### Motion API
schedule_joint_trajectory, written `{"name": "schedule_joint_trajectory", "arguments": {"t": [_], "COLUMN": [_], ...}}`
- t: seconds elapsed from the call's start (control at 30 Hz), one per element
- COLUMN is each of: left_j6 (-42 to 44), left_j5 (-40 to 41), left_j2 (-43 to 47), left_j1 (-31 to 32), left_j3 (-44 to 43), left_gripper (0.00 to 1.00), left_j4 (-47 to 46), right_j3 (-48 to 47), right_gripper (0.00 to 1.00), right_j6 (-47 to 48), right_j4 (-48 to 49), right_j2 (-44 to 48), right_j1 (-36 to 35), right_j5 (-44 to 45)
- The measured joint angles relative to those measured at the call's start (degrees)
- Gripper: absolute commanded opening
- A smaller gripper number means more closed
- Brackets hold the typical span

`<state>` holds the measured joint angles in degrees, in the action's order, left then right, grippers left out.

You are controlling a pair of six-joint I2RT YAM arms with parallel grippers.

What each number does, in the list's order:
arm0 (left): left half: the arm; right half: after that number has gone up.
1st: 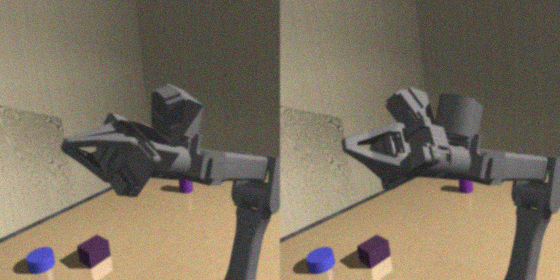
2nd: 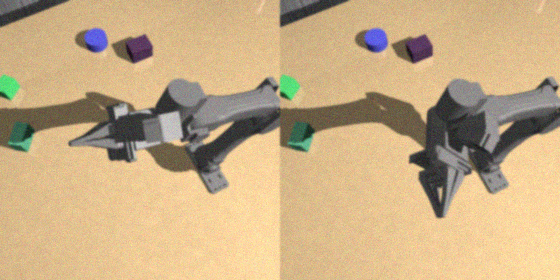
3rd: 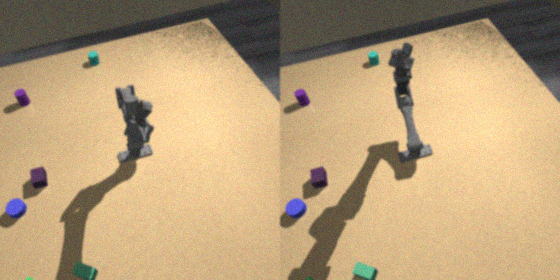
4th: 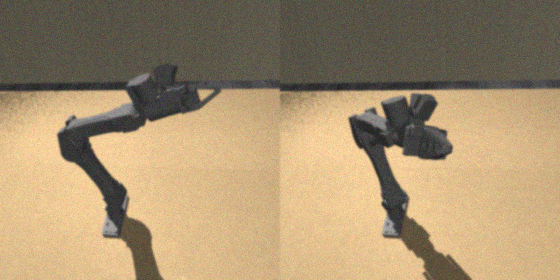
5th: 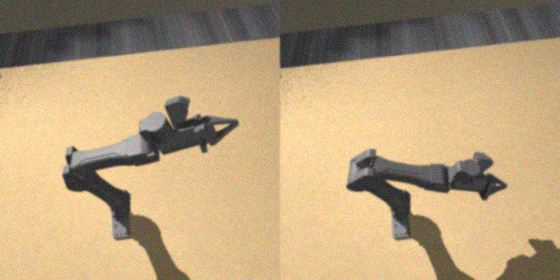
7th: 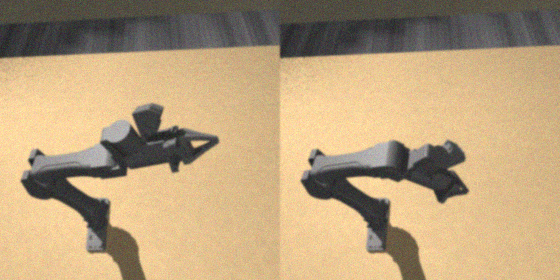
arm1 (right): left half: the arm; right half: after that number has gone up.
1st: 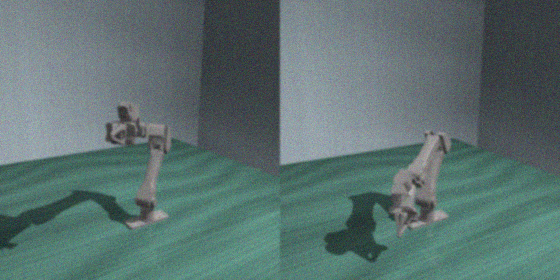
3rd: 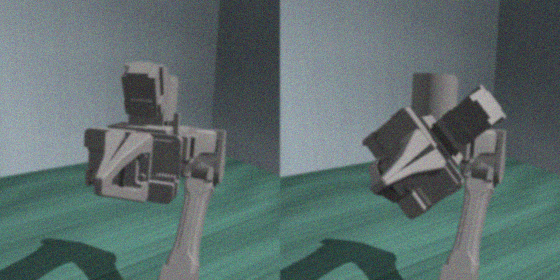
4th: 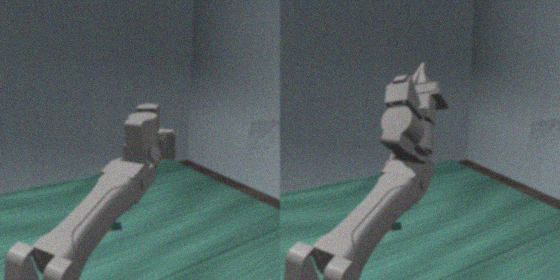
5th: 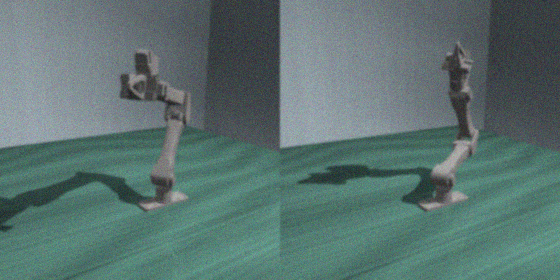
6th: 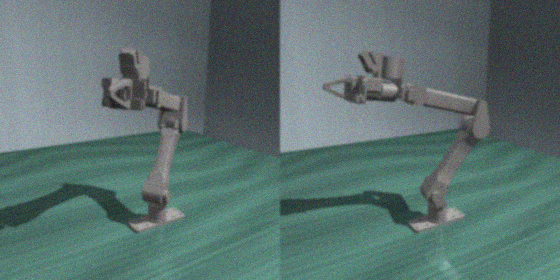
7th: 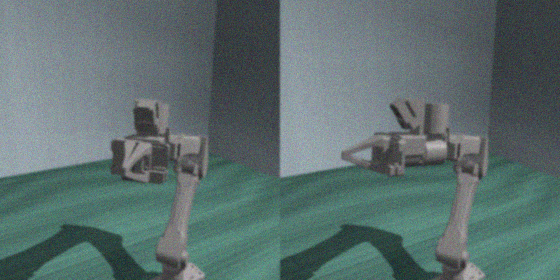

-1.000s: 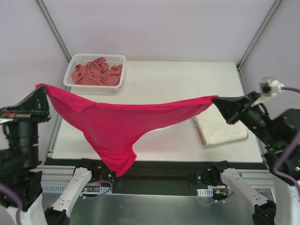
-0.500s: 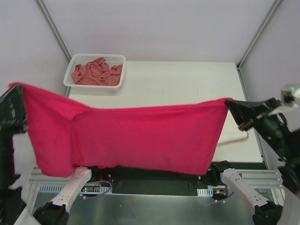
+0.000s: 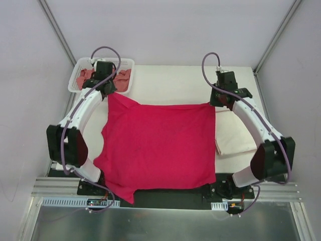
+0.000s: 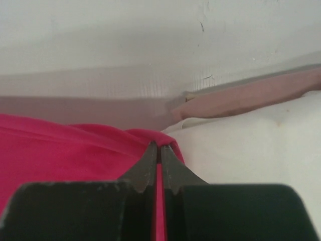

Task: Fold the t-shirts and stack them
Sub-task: Flatten the tshirt out, then fold the tshirt

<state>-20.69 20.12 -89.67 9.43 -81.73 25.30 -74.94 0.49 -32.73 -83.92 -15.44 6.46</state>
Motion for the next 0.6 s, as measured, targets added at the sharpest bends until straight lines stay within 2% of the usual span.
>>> {"name": "schedule_joint_trajectory", "arguments": {"t": [0.1, 0.27, 0.47, 0.6], "left_j6": [-0.3, -0.4, -1.4, -3.8], "left_j5": [-0.3, 0.0, -0.1, -0.7], "left_j2": [-4.9, -5.8, -4.4, 0.7], "left_j1": [0.0, 0.0, 0.0, 0.0], "left_j3": [1.1, 1.2, 5.3, 13.2], "left_gripper": [0.00, 0.00, 0.00, 0.00], "left_j4": [0.4, -1.6, -3.9, -4.3], "right_j3": [-1.2, -3.8, -4.7, -4.7], "right_gripper": [0.01, 0.03, 0.05, 0.06], "right_j6": [0.0, 0.0, 0.0, 0.1], "right_j4": [1.3, 2.6, 3.5, 3.5], "right_j2": [-7.3, -14.7, -15.8, -15.6], "right_j1": [0.9, 1.2, 1.3, 1.3], "right_j5": [-0.7, -1.7, -2.7, -2.7]}}
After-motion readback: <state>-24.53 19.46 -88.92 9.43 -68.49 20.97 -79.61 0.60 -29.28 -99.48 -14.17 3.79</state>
